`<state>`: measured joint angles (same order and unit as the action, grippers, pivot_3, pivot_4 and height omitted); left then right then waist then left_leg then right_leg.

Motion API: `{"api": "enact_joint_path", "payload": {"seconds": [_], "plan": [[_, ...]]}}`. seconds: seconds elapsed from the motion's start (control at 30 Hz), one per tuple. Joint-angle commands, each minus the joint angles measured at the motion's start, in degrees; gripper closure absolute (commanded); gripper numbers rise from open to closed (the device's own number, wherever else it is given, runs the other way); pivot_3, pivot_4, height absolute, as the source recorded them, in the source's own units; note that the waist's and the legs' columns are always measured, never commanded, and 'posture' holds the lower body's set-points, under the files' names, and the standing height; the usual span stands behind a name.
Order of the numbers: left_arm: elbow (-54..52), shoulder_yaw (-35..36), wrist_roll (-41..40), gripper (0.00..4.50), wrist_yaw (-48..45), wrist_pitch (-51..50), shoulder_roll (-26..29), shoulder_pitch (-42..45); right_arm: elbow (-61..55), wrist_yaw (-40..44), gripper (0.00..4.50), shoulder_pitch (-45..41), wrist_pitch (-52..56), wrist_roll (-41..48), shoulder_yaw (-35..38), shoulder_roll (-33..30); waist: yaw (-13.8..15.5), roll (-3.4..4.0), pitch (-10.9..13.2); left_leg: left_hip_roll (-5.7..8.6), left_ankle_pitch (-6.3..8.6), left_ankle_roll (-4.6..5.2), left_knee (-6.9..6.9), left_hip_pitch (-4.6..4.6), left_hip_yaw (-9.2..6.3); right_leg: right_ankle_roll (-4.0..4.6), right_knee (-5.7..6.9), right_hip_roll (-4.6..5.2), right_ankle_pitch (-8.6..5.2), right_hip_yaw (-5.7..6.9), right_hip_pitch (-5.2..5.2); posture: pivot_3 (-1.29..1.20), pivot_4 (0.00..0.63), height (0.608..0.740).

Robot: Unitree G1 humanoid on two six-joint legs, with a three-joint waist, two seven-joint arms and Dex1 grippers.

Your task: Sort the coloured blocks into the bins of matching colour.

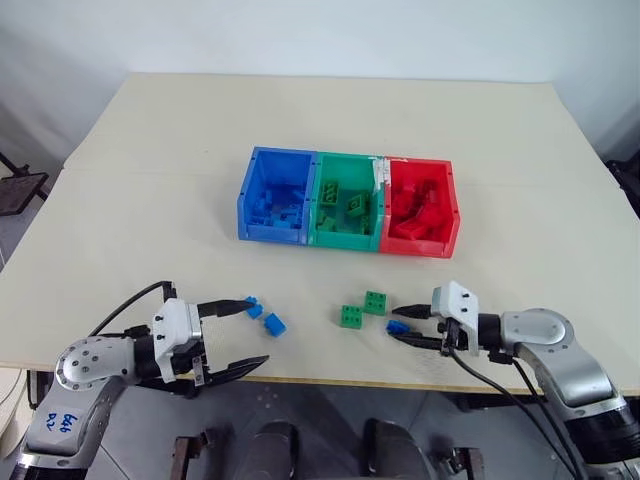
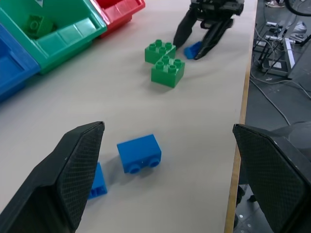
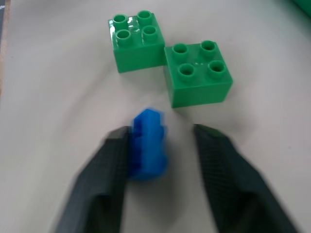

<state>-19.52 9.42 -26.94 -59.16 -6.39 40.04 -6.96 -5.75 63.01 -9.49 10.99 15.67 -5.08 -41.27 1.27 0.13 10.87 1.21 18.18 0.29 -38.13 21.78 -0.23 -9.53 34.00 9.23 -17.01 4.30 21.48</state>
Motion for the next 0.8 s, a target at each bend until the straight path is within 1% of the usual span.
{"api": "enact_joint_path", "payload": {"seconds": [0.03,0.07,0.17,0.27,0.33,0.4,0.53,0.6,0.67,0.7,0.8], "plan": [[-1.4,1.6,-0.9,0.0,1.0,0.5,-0.4,-0.3,2.1,2.4,3.81,-0.7,-2.8,0.2,0.7,-0.9,0.0,0.0,0.0,0.0,0.0,0.0,0.0,0.0,0.03,0.0,0.0,0.0,0.0,0.0,0.0,0.0,0.15,0.74],[-1.4,1.8,-0.9,0.0,1.3,0.6,-0.6,-0.3,2.7,3.2,4.02,-1.2,-3.9,0.7,1.0,-0.7,0.0,0.0,0.0,0.0,0.0,0.0,0.0,0.0,0.06,0.0,0.0,0.0,0.0,0.01,0.0,0.0,0.15,0.74],[-1.1,2.5,-0.9,0.0,2.3,1.0,-1.4,-0.4,3.0,5.9,4.02,-3.3,-3.5,5.3,2.7,0.5,0.0,0.0,0.0,0.0,0.0,0.0,0.0,0.0,0.12,0.0,0.0,0.0,0.0,0.01,-0.01,0.0,0.15,0.74],[-1.6,4.3,-2.0,0.0,4.5,0.8,-2.9,-0.6,2.3,6.5,4.02,-6.4,0.1,10.3,4.6,1.7,-0.2,0.0,0.0,-0.03,0.0,0.0,-0.01,0.0,0.1,0.0,0.01,-0.01,0.0,0.01,-0.01,0.0,0.15,0.74],[-2.1,6.7,-3.4,0.0,6.8,0.0,-4.1,-1.6,1.7,4.9,4.02,-11.2,4.3,13.9,5.6,3.5,-0.6,0.0,0.0,-0.06,0.0,-0.01,-0.01,-0.01,0.03,0.0,0.01,-0.02,0.0,0.01,0.0,0.0,0.15,0.74],[-2.2,8.3,-3.7,0.0,7.8,-0.1,-4.7,-2.7,2.0,3.4,4.02,-14.9,6.8,15.0,5.8,4.9,-1.0,0.0,0.0,-0.11,-0.01,-0.03,0.0,-0.01,-0.09,0.0,0.02,-0.04,0.0,0.0,0.02,0.0,0.15,0.74],[-2.1,10.8,-4.1,0.0,9.5,0.2,-5.5,-4.8,5.1,0.5,4.02,-22.6,8.8,13.9,4.3,8.3,-1.3,0.0,0.0,-0.09,0.02,-0.05,0.01,-0.01,-0.15,0.02,0.01,-0.05,-0.01,0.02,0.02,0.0,0.15,0.74],[-2.0,12.8,-4.2,0.0,10.9,0.4,-6.2,-6.0,8.2,-1.4,4.02,-29.0,8.9,11.8,1.8,12.1,-1.5,0.0,0.0,-0.06,0.03,-0.04,0.01,0.0,-0.14,0.02,0.0,-0.03,-0.01,0.01,0.02,0.0,0.15,0.74],[-1.6,14.5,-4.0,0.0,12.0,0.7,-6.7,-6.9,12.0,-4.6,4.02,-34.7,8.2,8.8,-0.7,17.2,-1.9,0.01,0.0,-0.07,0.02,-0.04,0.01,0.0,-0.09,0.02,0.06,-0.04,-0.01,-0.04,0.11,0.0,0.15,0.74],[-1.5,14.9,-3.9,0.0,12.2,0.8,-6.8,-7.1,13.2,-5.5,4.02,-36.1,7.7,7.8,-1.3,18.8,-1.9,0.01,0.0,-0.09,0.02,-0.06,0.02,0.0,-0.11,0.05,0.11,-0.06,-0.03,-0.03,0.13,0.0,0.15,0.74],[-1.3,16.5,-3.9,0.0,13.2,0.9,-7.6,-8.6,21.3,-11.7,4.02,-42.9,4.4,1.5,-4.5,26.4,-2.4,0.01,0.0,-0.12,0.04,-0.12,0.04,0.0,-0.12,0.12,0.22,-0.12,-0.07,-0.02,0.22,0.0,0.15,0.74]]}}
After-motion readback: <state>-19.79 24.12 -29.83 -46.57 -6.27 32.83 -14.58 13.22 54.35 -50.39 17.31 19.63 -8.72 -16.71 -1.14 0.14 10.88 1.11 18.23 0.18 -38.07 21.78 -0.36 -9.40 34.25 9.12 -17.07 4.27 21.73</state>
